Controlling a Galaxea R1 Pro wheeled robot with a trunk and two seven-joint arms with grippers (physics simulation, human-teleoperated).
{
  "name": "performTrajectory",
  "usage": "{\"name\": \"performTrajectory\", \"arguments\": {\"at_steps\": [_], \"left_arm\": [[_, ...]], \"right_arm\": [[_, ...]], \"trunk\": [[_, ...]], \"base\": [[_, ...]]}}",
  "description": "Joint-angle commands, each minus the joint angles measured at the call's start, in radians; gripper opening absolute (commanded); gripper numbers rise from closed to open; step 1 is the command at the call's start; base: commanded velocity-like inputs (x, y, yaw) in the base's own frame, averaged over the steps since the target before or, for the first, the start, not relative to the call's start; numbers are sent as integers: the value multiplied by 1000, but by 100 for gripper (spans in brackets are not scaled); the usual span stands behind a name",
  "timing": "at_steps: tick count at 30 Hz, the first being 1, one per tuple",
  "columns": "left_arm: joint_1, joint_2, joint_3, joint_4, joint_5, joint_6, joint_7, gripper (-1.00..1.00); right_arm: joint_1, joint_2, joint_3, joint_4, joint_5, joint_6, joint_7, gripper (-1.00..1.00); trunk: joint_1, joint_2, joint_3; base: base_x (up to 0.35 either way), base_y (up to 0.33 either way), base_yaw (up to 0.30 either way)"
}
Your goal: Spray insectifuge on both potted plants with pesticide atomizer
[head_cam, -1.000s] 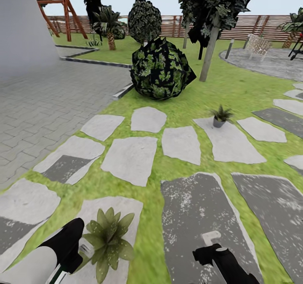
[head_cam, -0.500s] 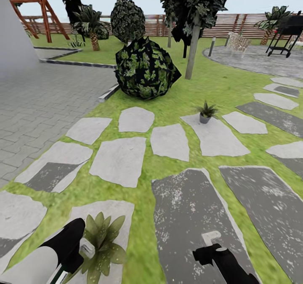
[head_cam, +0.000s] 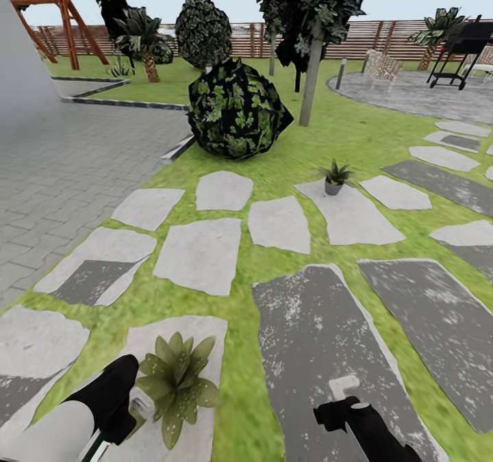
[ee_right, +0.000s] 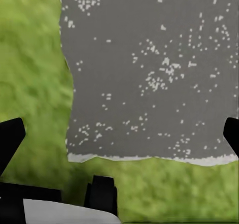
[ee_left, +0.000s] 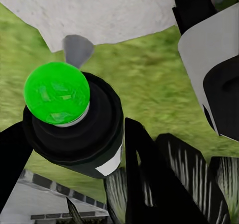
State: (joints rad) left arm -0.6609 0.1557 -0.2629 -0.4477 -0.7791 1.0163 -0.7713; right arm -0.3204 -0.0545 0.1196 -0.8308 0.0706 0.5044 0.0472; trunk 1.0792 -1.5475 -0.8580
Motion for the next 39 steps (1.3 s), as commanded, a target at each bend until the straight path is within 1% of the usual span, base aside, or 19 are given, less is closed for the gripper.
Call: {"name": "performTrajectory", "arguments": {"at_steps": [1, 6, 22, 28, 35, 39], "left_arm": [[0, 1, -5, -2, -9, 1, -9, -100], [0, 1, -4, -2, -9, 1, -9, -100], [0, 0, -7, -2, -9, 1, -9, -100], [0, 1, -7, -2, -9, 1, -9, -100], [0, 1, -5, -2, -9, 1, -9, -100], [0, 1, -4, -2, -9, 1, -9, -100]], "right_arm": [[0, -1, 2, -2, 8, 6, 5, 100], [0, -1, 2, -2, 8, 6, 5, 100], [0, -1, 1, -2, 6, 6, 5, 100], [0, -1, 1, -2, 7, 6, 5, 100], [0, -1, 1, -2, 7, 6, 5, 100], [0, -1, 1, -2, 7, 6, 5, 100]], "trunk": [[-1, 0, -1], [-1, 0, -1], [-1, 0, -1], [-1, 0, -1], [-1, 0, -1], [-1, 0, -1]], "base": [[-236, 239, -63], [-61, 139, -246], [-1, 3, -288], [-68, 68, -33], [-233, 238, -1], [-72, 285, 0]]}}
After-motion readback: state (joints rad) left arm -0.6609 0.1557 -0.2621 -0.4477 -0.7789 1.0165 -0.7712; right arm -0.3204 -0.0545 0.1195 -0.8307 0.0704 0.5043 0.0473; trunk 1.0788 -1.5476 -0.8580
